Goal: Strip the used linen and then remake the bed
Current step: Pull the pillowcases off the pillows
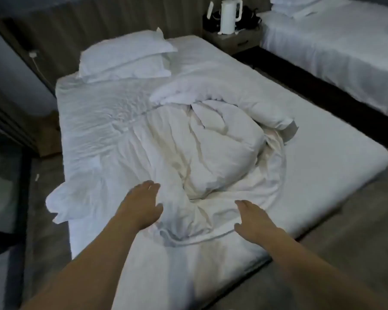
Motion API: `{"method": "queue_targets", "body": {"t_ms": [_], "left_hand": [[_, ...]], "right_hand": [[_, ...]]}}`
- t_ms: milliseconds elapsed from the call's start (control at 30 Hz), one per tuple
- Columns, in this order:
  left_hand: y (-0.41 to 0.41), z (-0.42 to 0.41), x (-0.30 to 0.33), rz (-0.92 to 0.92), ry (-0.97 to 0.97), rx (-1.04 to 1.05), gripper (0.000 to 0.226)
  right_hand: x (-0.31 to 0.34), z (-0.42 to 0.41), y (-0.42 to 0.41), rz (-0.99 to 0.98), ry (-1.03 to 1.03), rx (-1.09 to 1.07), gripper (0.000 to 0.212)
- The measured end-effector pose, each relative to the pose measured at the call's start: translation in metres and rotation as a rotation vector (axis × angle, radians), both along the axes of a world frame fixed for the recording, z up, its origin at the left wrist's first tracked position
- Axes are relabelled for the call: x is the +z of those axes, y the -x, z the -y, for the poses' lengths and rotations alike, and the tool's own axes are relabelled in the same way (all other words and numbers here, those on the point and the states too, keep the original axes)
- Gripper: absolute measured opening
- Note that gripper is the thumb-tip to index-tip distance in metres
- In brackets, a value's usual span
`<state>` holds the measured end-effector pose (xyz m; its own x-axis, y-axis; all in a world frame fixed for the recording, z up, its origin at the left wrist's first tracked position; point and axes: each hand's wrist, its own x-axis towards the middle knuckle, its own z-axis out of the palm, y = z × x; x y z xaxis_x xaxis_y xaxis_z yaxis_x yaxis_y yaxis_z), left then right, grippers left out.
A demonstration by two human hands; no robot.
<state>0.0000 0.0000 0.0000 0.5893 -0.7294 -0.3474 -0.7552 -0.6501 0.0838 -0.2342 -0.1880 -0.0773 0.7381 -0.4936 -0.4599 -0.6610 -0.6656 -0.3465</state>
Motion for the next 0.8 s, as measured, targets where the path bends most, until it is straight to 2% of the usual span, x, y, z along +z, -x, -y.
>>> {"method": "queue_targets", "body": {"t_ms": [100, 167, 267, 333, 433, 533, 600, 733, 767, 800], "left_hand": [[0.019, 0.043, -0.109, -0.184, 0.015, -0.196, 0.063], [0.039, 0.065, -0.183, -0.218, -0.091, -0.281, 0.07], [0.057, 0.081, -0.267, 0.006, -0.274, -0.292, 0.086], [0.07, 0.088, -0.298, 0.115, -0.287, -0.272, 0.087], [0.073, 0.097, -0.319, 0.192, -0.19, -0.294, 0.075], [0.059, 0.103, -0.319, 0.181, -0.042, -0.39, 0.033], [0.041, 0.116, -0.301, 0.106, 0.01, -0.359, 0.03], [0.012, 0.131, -0.249, -0.136, -0.132, -0.258, 0.011], [0.012, 0.126, -0.23, -0.168, -0.152, -0.283, 0.007], [0.016, 0.117, -0.211, -0.182, -0.174, -0.312, 0.013]], "right_hand": [[-0.087, 0.005, 0.001, -0.078, 0.083, -0.018, 0.076], [-0.144, 0.008, 0.004, -0.087, 0.172, -0.005, 0.087], [-0.21, 0.017, 0.0, -0.013, 0.299, 0.045, 0.1], [-0.241, 0.022, -0.007, -0.027, 0.312, 0.048, 0.092], [-0.264, 0.025, -0.018, 0.135, 0.348, -0.079, 0.088], [-0.268, 0.039, -0.02, 0.183, 0.373, -0.075, 0.074], [-0.262, 0.052, -0.017, 0.187, 0.43, -0.044, 0.068], [-0.226, 0.069, -0.014, 0.275, 0.612, -0.112, 0.073], [-0.211, 0.072, -0.018, 0.281, 0.631, -0.095, 0.063], [-0.195, 0.074, -0.024, 0.29, 0.605, -0.061, 0.049]]}}
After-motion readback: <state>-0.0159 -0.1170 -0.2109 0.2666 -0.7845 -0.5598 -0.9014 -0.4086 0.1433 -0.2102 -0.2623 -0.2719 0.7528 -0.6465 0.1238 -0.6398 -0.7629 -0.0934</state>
